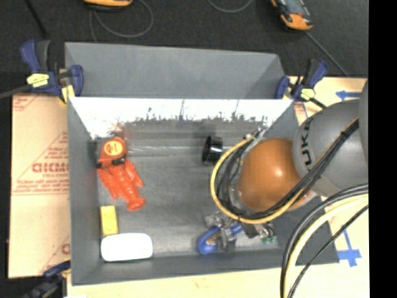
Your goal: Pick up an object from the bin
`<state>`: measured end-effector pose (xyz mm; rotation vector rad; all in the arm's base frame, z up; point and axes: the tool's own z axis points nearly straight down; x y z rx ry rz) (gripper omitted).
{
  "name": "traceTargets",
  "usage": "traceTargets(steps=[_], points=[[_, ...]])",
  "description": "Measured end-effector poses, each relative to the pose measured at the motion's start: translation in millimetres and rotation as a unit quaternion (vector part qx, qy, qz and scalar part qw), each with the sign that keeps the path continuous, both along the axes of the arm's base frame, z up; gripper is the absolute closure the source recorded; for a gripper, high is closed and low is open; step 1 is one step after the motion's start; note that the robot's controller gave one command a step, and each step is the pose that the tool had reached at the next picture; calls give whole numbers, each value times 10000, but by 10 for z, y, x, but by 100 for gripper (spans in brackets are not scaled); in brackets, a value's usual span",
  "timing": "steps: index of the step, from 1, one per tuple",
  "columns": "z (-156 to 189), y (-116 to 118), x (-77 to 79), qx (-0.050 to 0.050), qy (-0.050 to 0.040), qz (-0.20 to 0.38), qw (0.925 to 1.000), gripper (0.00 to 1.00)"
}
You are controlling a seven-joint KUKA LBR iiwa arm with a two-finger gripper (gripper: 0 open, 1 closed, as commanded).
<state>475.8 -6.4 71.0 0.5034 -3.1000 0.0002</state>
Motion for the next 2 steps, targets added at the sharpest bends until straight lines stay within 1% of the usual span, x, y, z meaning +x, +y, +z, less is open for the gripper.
traceTargets(steps=[1, 2], points=[[0, 0, 0, 0, 0, -5, 10000, 100], [494, -178, 216, 5, 18, 15, 10000, 100]])
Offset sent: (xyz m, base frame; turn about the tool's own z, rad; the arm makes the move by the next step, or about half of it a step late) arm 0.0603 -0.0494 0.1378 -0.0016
